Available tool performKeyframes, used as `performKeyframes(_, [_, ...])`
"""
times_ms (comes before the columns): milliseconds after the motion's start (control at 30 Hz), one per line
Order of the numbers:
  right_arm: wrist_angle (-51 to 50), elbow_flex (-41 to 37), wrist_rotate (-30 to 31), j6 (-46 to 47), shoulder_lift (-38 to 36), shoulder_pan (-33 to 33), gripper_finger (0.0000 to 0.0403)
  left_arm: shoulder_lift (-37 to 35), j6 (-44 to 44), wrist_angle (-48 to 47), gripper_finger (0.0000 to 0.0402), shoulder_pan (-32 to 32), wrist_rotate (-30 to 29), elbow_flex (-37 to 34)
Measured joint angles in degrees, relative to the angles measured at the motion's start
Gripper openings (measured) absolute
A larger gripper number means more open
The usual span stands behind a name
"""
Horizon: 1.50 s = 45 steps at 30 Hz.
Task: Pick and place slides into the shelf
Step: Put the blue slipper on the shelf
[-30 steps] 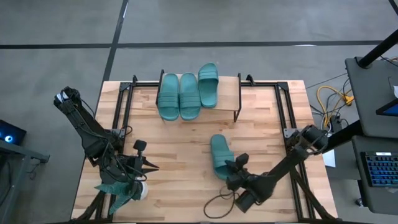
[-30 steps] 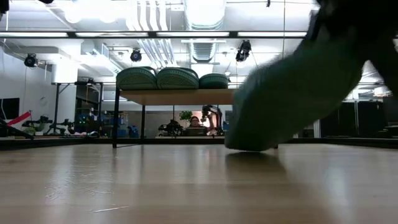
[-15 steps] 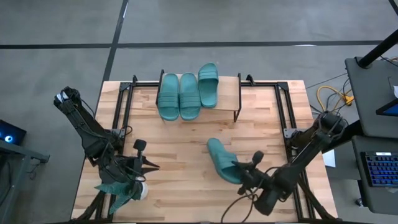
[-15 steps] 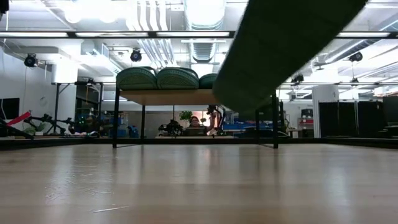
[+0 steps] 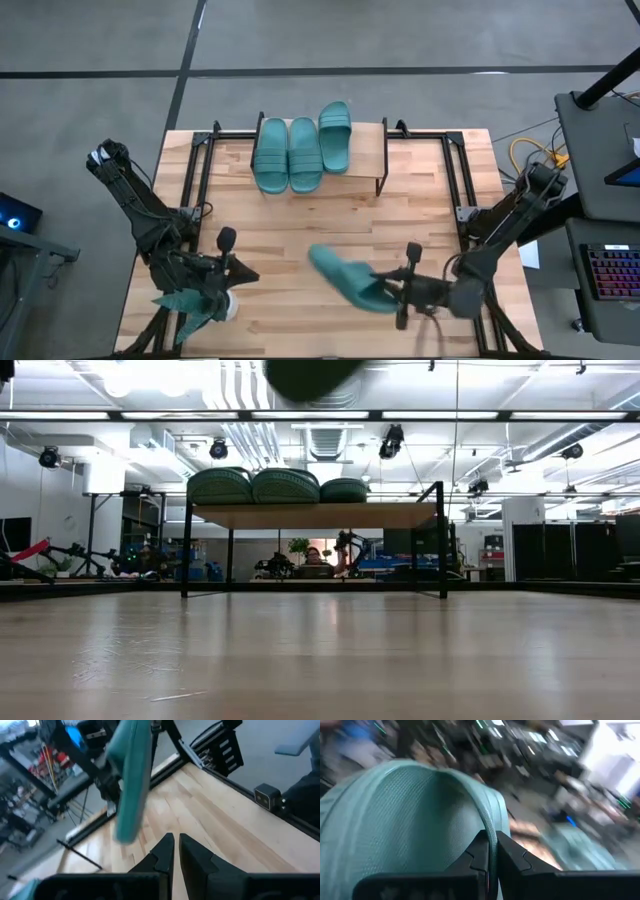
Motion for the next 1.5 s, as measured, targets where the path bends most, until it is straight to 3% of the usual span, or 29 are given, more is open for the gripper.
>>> performKeyframes(167, [12.74, -0.32, -10.69, -14.20, -1.15, 0.02, 0.0011, 0.00, 2.99, 2.68, 0.0013, -0.01, 1.40, -0.01])
performKeyframes(433, [15.69, -0.37, -11.91, -20.14, -1.13, -0.02, 0.0011, 1.45, 7.31, 8.62, 0.0013, 1.25, 1.40, 0.13])
performKeyframes(567, [17.05, -0.38, -12.07, -22.02, -1.13, 0.00, 0.0011, 2.03, 15.67, 10.61, 0.0013, 2.48, 1.34, 0.38])
performKeyframes(733, [18.40, -0.37, -17.89, -24.20, -1.15, -0.04, 0.0011, 2.73, 18.32, 14.94, 0.0020, 6.21, 1.40, 0.35])
performKeyframes(900, [19.24, -0.28, -20.94, -26.76, -1.15, 0.00, 0.0011, 3.65, 18.22, 17.12, 0.0077, 10.24, 2.64, 0.35])
performKeyframes(1100, [20.07, -0.26, -20.72, -28.03, -1.15, -0.04, 0.0011, 4.69, 18.25, 18.88, 0.0174, 12.42, 13.51, 0.37])
performKeyframes(1200, [20.10, -0.26, -20.90, -28.14, -1.15, -0.02, 0.0011, 5.93, 18.66, 21.89, 0.0205, 13.17, 13.88, 0.37])
performKeyframes(1500, [20.10, -0.24, -20.96, -28.32, -1.15, -0.33, 0.0011, 11.45, 23.42, 28.71, 0.0224, 14.99, 13.86, 0.73])
